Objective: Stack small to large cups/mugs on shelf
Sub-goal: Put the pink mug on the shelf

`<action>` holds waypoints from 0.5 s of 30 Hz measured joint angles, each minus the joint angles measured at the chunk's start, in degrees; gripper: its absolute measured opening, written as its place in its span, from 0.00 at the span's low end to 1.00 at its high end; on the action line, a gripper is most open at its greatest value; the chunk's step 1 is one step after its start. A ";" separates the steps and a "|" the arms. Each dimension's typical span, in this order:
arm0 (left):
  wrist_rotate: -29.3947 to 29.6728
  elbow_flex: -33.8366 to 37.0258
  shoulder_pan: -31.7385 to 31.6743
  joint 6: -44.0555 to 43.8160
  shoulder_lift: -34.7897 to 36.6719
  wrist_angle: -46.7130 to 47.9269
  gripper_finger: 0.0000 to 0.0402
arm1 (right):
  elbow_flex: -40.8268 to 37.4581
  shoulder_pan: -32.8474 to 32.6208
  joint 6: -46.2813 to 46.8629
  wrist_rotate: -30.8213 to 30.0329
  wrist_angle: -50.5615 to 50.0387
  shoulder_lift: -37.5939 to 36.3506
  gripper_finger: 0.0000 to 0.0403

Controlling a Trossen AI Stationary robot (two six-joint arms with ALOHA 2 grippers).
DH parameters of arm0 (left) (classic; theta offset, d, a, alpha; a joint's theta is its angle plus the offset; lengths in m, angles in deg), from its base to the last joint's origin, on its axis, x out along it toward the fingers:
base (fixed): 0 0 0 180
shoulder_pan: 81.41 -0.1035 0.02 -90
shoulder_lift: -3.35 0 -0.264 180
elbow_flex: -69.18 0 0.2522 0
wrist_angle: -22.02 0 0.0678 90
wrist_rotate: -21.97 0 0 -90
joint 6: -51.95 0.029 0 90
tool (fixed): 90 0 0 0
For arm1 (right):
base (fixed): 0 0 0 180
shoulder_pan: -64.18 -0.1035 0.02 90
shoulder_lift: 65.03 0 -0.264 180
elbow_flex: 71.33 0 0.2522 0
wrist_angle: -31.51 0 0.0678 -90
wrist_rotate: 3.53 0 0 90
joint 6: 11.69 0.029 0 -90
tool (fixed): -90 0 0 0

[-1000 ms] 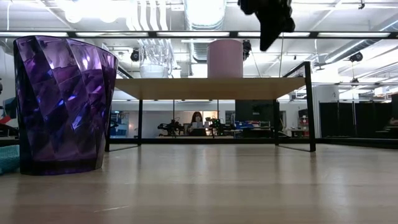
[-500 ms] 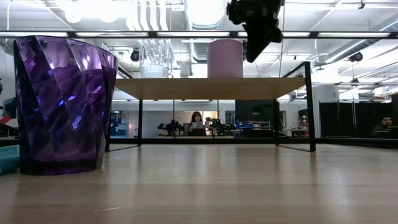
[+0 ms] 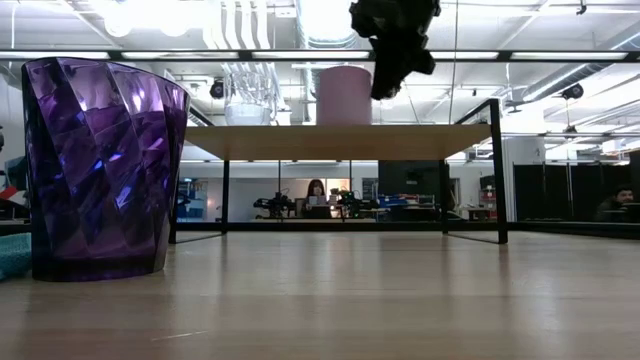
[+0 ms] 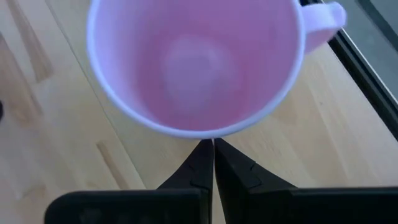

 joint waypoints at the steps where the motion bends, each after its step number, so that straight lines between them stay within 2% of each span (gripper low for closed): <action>1: -0.02 0.00 0.00 0.00 0.00 -0.02 0.31 | 0.00 0.00 -0.09 0.26 0.78 0.21 0.02; 12: -0.02 -0.11 0.00 0.00 0.00 -0.02 0.31 | 0.00 0.13 -0.22 1.44 5.65 1.59 0.02; 15: -0.02 -0.11 0.00 0.00 0.00 0.00 0.31 | 0.02 -0.15 1.72 4.02 5.45 1.43 0.02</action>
